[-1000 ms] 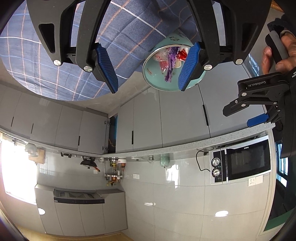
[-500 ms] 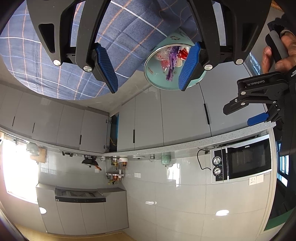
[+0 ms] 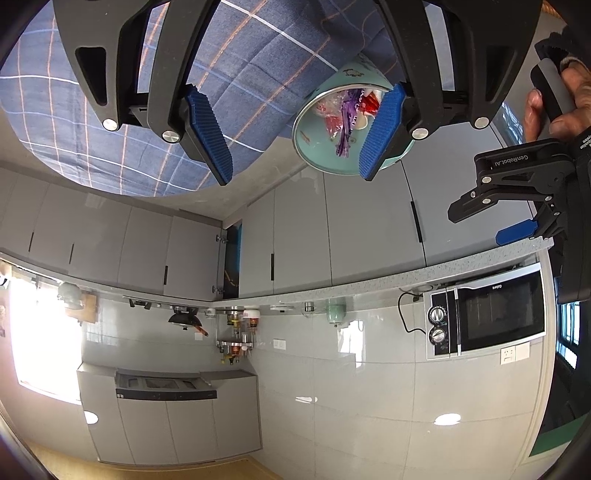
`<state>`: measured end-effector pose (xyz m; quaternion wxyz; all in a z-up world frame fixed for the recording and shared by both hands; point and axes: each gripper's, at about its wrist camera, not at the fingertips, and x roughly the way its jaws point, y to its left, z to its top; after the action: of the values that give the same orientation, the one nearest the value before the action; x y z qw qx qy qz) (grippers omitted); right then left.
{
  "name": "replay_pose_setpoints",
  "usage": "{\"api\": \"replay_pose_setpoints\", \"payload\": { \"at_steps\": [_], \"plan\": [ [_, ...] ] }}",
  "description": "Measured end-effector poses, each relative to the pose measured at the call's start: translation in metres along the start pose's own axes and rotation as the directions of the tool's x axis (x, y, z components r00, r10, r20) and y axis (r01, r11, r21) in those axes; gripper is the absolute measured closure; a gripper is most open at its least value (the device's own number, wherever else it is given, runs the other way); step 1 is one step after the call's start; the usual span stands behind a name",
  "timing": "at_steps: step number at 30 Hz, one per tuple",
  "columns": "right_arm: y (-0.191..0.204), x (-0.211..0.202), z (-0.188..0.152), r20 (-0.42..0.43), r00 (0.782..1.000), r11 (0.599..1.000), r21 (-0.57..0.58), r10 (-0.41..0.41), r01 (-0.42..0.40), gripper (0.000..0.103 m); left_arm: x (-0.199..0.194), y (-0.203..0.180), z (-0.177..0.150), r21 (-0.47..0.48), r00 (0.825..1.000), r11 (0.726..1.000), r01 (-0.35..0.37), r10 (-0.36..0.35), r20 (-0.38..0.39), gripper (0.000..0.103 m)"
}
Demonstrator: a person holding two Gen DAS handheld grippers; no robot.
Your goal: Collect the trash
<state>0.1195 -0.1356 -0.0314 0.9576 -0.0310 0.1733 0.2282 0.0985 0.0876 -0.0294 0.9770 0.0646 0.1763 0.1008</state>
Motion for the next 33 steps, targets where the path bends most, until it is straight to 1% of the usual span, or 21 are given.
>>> {"api": "replay_pose_setpoints", "payload": {
  "at_steps": [10,14,23,27,33],
  "plan": [
    [-0.001,-0.002,0.0,0.005,1.0,1.0,0.001,0.0,0.0,0.032,-0.004,-0.005,0.001,0.018,1.0,1.0,0.008,-0.008,0.014,0.005],
    [-0.001,-0.005,0.002,0.014,1.0,1.0,0.0,-0.003,0.003,0.03,-0.004,-0.006,0.002,0.021,1.0,1.0,0.01,-0.011,0.017,0.005],
    [0.0,-0.01,0.006,0.026,1.0,1.0,-0.006,-0.008,0.009,0.03,-0.002,-0.004,0.002,0.013,1.0,1.0,-0.007,0.007,0.013,0.005],
    [0.001,-0.01,0.006,0.027,1.0,1.0,-0.007,-0.009,0.009,0.03,-0.002,-0.004,0.0,0.024,0.999,0.999,-0.033,0.032,0.016,0.005],
    [0.001,-0.01,0.006,0.028,1.0,1.0,-0.006,-0.009,0.009,0.028,-0.004,-0.007,0.001,0.033,1.0,0.999,-0.012,0.012,0.019,0.005]
  ]
}}
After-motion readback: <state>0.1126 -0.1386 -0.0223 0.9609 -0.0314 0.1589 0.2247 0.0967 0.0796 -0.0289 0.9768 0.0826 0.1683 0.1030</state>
